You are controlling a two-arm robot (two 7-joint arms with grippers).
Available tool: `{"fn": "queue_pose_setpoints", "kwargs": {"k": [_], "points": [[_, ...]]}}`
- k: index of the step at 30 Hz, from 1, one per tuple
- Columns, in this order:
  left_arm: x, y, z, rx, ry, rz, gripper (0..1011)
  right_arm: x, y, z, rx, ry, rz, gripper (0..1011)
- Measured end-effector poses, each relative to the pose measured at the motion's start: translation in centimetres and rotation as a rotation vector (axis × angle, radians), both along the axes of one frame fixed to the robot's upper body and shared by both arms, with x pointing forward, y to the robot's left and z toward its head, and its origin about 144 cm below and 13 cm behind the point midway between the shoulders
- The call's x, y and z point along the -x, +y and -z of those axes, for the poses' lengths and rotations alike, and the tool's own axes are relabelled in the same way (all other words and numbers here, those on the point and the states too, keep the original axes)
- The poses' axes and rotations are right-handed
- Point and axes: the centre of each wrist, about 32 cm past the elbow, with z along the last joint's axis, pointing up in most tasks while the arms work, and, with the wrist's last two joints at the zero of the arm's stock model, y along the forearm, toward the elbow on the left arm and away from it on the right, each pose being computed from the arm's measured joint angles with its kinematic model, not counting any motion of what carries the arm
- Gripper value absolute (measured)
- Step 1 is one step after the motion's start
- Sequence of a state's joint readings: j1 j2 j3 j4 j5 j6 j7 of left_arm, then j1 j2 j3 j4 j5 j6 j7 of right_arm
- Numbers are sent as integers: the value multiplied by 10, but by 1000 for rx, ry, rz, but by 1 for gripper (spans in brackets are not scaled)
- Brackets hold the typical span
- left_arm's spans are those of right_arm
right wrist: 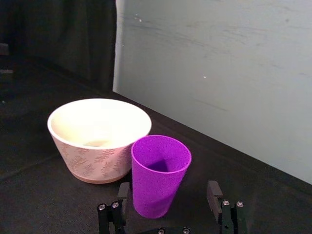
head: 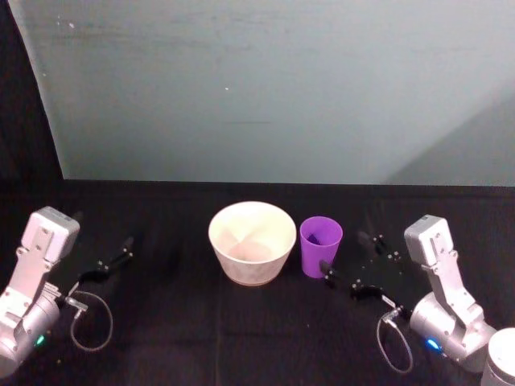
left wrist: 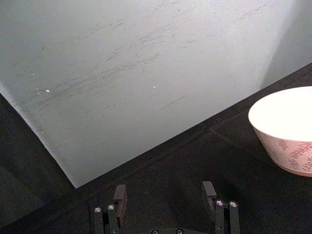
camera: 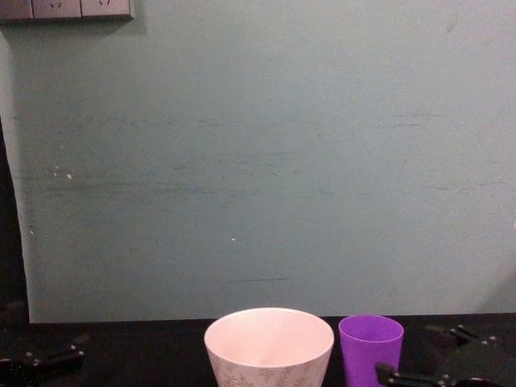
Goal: Pick up the cup and pour the mung beans from the cup into the bowl.
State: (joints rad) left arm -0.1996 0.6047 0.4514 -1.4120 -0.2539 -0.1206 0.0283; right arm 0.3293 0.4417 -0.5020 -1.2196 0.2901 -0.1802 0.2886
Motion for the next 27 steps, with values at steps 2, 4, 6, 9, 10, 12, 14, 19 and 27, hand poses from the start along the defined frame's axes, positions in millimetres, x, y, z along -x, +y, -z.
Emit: {"fn": "queue_pose_setpoints", "kwargs": {"k": [2,4,6,9,10,12,14,19,27], "points": [[0,0,0,0,0,0,1011,-4,2,1,-9,4,-14,1004],[0,0,0,0,0,0,1011,-8,4,3,-14,9,-22,1004],[0,0,0,0,0,0,1011,-10,6,4,-19,11,-26,1004],[0,0,0,0,0,0,1011,-15,9,6,-25,15,-29,1004],[0,0,0,0,0,0,1011,-16,9,7,-27,17,-30,1004],[0,0,0,0,0,0,1011,-19,10,10,-34,22,-31,1004],[0,0,0,0,0,0,1011,-21,11,11,-43,25,-33,1004],[0,0,0,0,0,0,1011,-31,13,16,-75,41,-46,1004],[0,0,0,0,0,0,1011,-42,19,22,-88,52,-60,1004]]}}
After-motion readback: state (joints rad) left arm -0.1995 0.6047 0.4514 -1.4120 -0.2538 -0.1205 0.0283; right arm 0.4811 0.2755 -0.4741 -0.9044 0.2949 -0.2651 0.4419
